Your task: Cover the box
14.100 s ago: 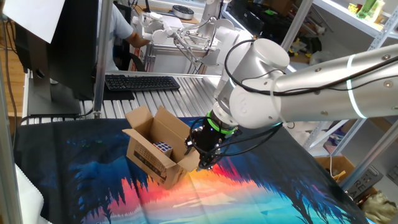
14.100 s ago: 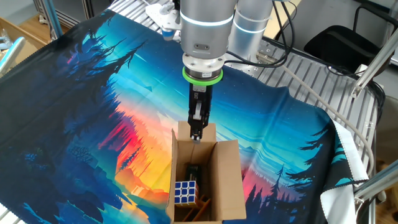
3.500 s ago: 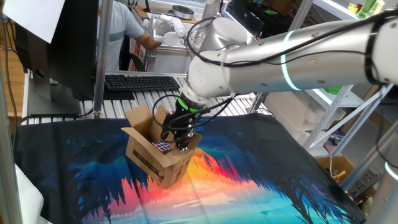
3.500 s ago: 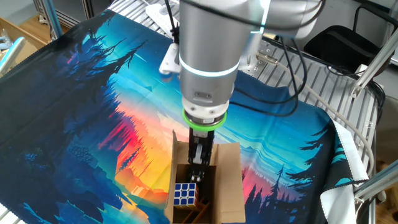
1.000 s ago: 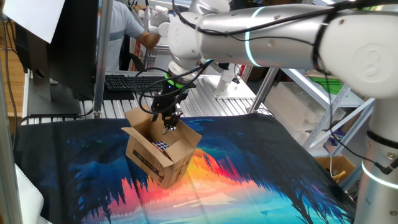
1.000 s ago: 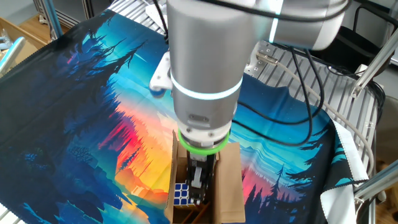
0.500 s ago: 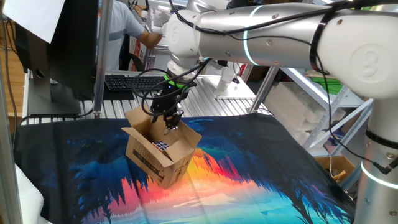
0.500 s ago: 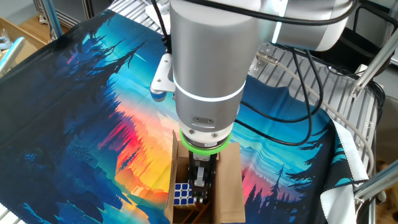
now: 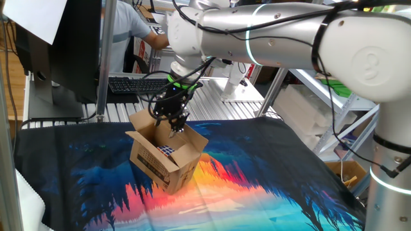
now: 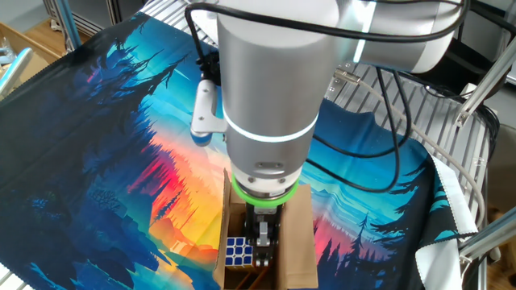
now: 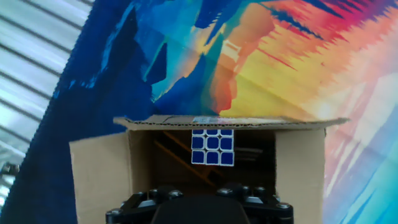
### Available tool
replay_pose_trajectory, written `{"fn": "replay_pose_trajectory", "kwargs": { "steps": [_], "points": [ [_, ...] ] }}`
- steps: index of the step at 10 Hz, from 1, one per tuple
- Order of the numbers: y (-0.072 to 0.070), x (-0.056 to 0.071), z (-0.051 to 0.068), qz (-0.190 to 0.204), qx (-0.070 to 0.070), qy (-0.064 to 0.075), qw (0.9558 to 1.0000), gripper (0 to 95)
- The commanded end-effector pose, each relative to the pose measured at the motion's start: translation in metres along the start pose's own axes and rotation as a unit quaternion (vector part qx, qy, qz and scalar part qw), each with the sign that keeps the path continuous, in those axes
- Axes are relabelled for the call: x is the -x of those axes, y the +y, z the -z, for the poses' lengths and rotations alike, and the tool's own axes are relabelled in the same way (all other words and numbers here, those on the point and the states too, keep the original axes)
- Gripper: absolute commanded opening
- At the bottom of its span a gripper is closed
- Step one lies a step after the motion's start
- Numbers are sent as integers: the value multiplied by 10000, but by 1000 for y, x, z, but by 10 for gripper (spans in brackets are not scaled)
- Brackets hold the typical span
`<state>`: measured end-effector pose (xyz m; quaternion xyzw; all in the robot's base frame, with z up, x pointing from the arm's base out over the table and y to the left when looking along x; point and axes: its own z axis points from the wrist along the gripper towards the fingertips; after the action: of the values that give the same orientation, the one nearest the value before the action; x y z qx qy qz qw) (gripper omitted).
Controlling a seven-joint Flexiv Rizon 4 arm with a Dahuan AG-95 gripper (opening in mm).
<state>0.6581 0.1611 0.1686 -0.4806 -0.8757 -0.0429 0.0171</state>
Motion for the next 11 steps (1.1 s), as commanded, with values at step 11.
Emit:
{"fn": "replay_pose_trajectory", "kwargs": {
  "steps": [11],
  "points": [
    [64,-8,9,-845,119,-78,9963,570]
  ]
}}
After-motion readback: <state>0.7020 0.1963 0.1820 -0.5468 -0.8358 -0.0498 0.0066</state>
